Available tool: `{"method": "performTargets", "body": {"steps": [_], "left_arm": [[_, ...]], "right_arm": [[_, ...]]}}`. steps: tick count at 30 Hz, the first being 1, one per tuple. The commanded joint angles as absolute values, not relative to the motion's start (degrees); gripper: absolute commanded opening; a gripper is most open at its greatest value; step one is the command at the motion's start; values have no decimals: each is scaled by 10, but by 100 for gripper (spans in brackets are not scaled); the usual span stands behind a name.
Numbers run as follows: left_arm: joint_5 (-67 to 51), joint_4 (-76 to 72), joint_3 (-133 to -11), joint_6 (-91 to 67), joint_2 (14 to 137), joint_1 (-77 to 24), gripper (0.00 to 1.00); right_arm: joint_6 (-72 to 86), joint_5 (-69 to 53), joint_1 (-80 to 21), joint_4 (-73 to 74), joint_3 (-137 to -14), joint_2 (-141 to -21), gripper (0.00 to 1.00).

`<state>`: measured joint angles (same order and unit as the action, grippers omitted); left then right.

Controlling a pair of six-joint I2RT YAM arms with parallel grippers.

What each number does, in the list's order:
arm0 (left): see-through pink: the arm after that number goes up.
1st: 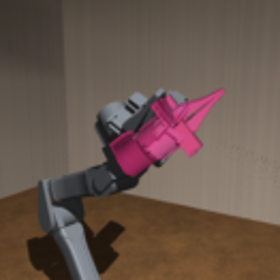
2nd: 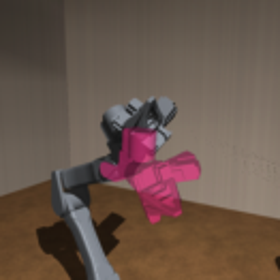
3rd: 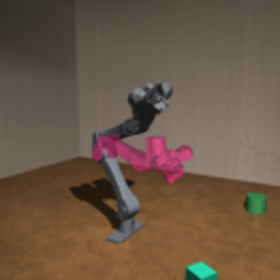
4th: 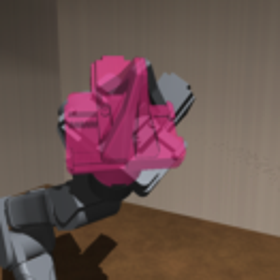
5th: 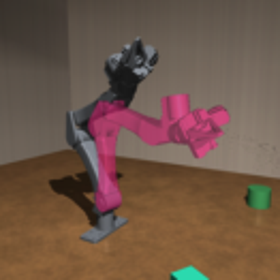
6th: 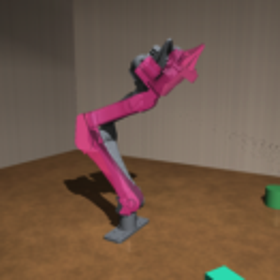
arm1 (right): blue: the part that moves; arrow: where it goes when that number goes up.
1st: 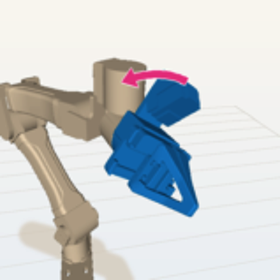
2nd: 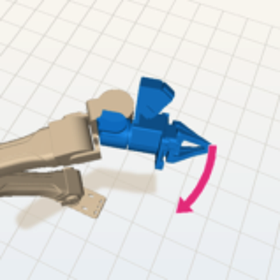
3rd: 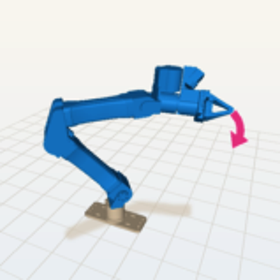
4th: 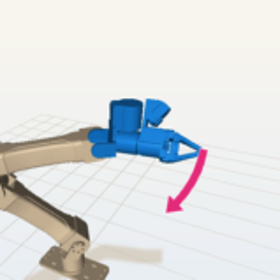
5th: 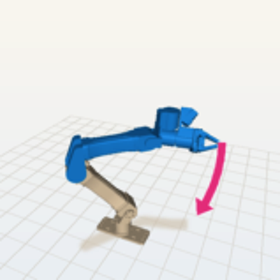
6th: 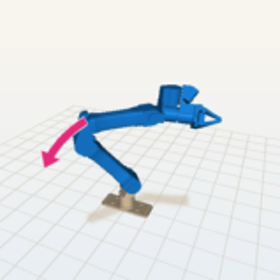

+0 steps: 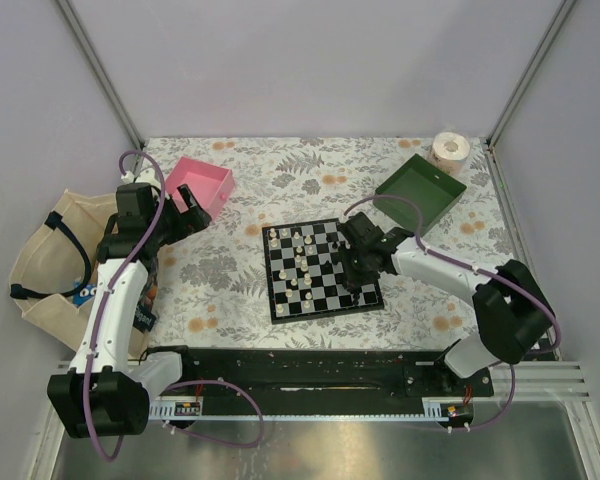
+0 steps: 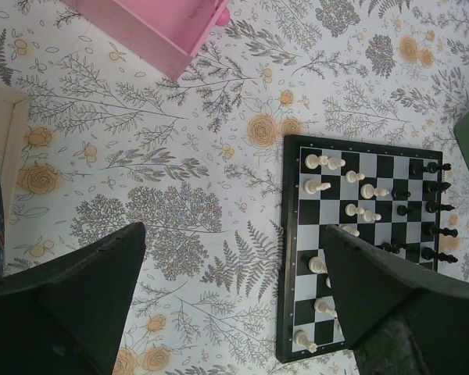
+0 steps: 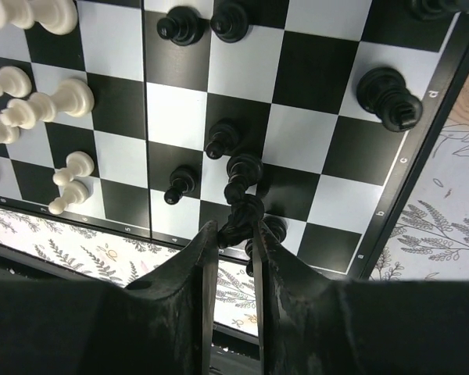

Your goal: Set up the chess pieces on the board

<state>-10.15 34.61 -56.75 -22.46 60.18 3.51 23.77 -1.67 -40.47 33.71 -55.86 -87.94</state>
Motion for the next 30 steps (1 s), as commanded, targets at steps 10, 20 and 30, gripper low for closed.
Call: {"method": "performTargets", "body": {"steps": [10,20,30], "left_arm": [[-118,329,-574,-221,601,40,99],[-121,329,-574,-221,602,40,99],[-121,329,-574,-221,604,40,99]], "right_arm": [[257,72,-401,369,-583,-805,26],[275,40,-352,334,-522,-800,26],[285,11,-333,299,-493,-804,26]]}}
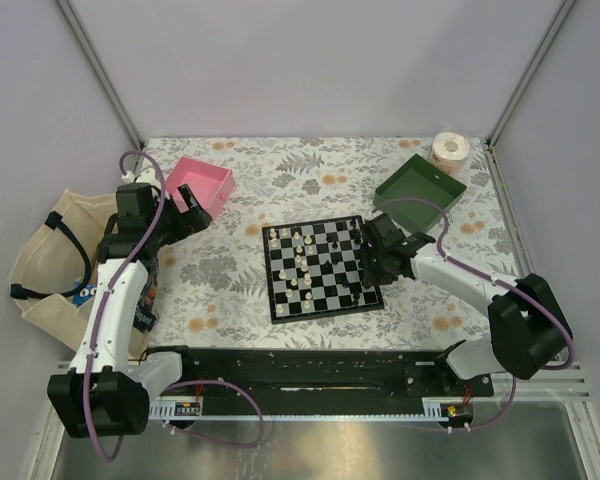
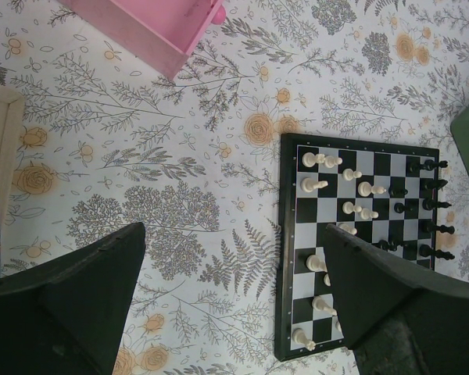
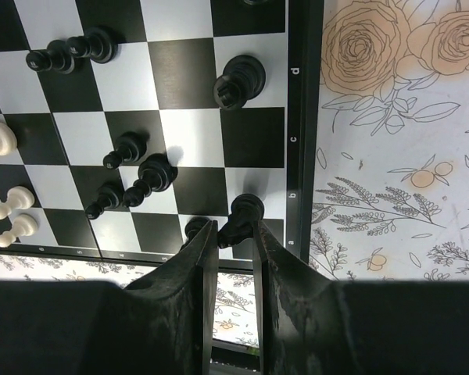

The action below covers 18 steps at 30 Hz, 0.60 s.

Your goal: Set up the chess pieces on the board

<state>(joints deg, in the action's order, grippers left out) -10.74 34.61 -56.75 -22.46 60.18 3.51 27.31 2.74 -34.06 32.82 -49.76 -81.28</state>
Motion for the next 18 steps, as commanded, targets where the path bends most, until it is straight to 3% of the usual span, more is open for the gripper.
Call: {"method": "performTargets", "body": {"steps": [1,12,18], "left_arm": [[-122,329,-574,-221,604,40,99],[-125,329,-574,-221,603,40,99],[-127,329,-574,-221,605,40,99]], "right_arm": [[285,11,-332,297,-490,-805,26],[288,7,-321,279,-477,-808,27],[291,1,-318,286,-482,-825,34]]}}
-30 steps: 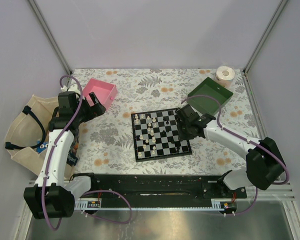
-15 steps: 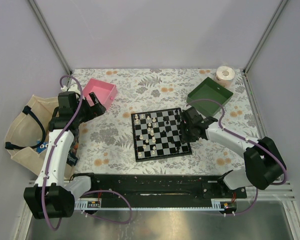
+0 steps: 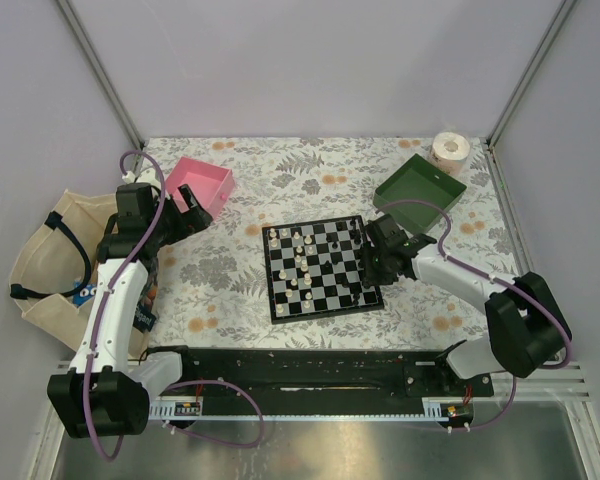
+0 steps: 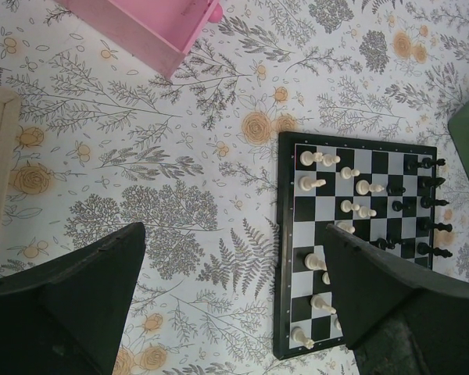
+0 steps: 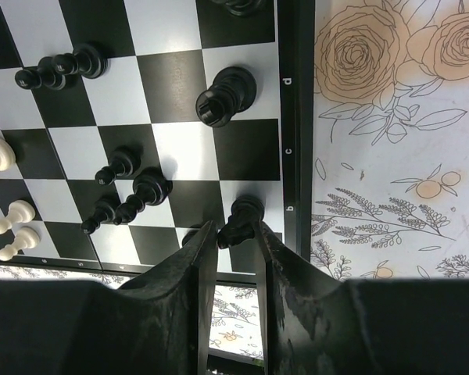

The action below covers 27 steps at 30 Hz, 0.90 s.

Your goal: Set up the chess pieces on the board

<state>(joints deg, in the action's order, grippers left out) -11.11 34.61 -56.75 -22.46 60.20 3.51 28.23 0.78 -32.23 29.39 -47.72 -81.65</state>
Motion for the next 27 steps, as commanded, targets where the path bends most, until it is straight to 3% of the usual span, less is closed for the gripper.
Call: {"method": "performTargets", "body": {"steps": [1,5,9,13,27], "left_arm": [[-127,329,-575,-222,605,40,99],[-128,329,-574,-222,605,40,99],[-128,330,-575,-222,605,40,99],[-129,329,-575,-222,605,40,99],[-127,329,-575,-221,604,40,99]], "right_arm": [[290,2,-318,287,-481,-826,34],[289,4,-318,291,-482,-819,37],[285,26,-318,303,-490,-809,49],[275,36,-318,302,-496,-774,54],[242,9,-349,320,-523,-740,51]]}}
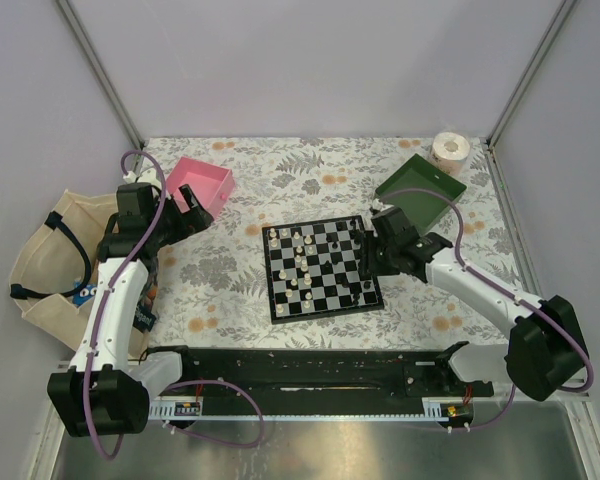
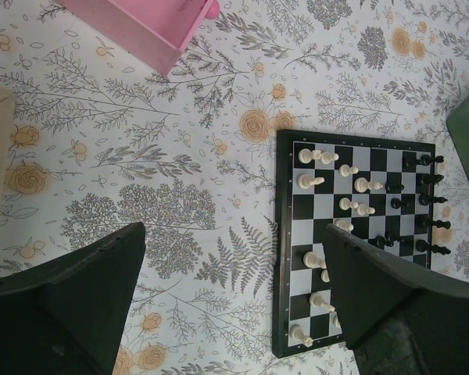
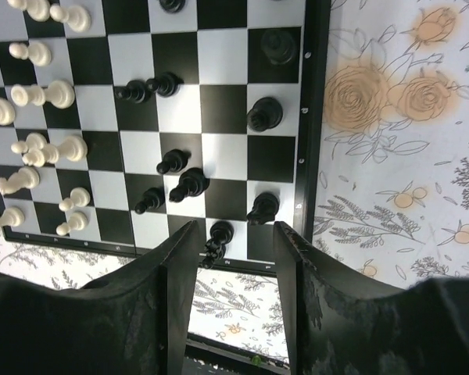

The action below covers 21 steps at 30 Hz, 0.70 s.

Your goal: Set up the chess pieces on the board

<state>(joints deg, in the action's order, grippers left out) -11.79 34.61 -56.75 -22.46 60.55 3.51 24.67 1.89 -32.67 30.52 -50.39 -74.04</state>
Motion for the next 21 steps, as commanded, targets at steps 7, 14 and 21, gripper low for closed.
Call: {"method": "performTargets", "body": {"steps": [7,14,21], "left_arm": [[-130,329,-574,-221,606,40,99],[-131,329,-575,-221,606,40,99],[-130,329,-575,-221,606,40,99]], "right_arm": [[263,13,-380,323,-523,-759,50],[263,7,-384,337,-526,-782,48],[259,2,-396,345,-537,-801,45]]}}
